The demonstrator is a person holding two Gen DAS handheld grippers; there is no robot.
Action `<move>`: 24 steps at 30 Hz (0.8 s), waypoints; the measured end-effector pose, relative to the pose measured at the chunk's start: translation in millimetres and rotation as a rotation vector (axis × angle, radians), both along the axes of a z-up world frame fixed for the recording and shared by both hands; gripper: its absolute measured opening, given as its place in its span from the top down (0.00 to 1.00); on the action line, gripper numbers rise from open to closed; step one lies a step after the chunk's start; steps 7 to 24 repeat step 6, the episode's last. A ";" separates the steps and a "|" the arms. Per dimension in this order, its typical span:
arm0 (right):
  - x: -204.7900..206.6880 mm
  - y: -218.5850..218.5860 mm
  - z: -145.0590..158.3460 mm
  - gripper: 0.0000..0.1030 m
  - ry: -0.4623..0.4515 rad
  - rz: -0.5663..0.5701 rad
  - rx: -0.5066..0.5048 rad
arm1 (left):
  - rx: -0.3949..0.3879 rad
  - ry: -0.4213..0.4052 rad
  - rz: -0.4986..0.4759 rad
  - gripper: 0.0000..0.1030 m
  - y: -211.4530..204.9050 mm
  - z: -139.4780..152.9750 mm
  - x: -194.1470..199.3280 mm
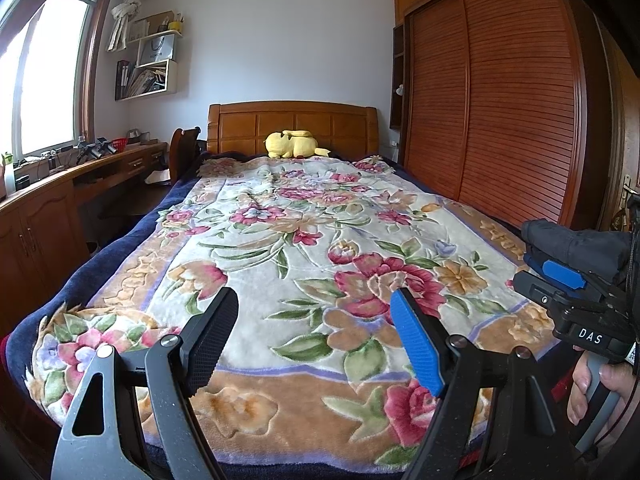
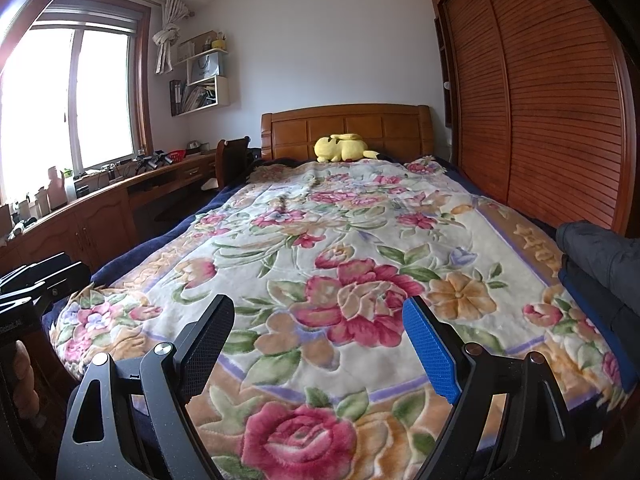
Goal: Fold large clothes
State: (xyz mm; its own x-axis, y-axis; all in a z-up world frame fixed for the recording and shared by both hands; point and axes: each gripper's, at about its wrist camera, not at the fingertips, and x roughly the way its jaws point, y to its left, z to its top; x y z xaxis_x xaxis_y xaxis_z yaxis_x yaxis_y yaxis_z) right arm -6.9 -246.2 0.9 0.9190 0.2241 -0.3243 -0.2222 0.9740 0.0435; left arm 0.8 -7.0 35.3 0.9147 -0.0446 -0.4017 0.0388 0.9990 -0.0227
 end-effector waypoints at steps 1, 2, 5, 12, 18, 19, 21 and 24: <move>-0.3 0.9 0.1 0.15 -0.001 0.000 0.000 | -0.001 0.000 -0.001 0.23 0.1 0.0 0.0; -0.7 1.2 -0.2 0.15 -0.001 -0.001 0.000 | -0.001 -0.001 -0.001 0.23 -0.2 1.2 -0.6; -1.6 3.1 0.1 0.15 -0.003 -0.001 0.001 | 0.000 -0.002 -0.002 0.23 -0.3 0.9 -0.7; -1.9 2.9 0.1 0.15 -0.003 -0.003 0.002 | 0.000 -0.001 -0.001 0.23 -0.4 0.8 -0.7; -1.9 2.9 0.1 0.15 -0.003 -0.003 0.002 | 0.000 -0.001 -0.001 0.23 -0.4 0.8 -0.7; -1.9 2.9 0.1 0.15 -0.003 -0.003 0.002 | 0.000 -0.001 -0.001 0.23 -0.4 0.8 -0.7; -1.9 2.9 0.1 0.15 -0.003 -0.003 0.002 | 0.000 -0.001 -0.001 0.23 -0.4 0.8 -0.7; -1.9 2.9 0.1 0.15 -0.003 -0.003 0.002 | 0.000 -0.001 -0.001 0.23 -0.4 0.8 -0.7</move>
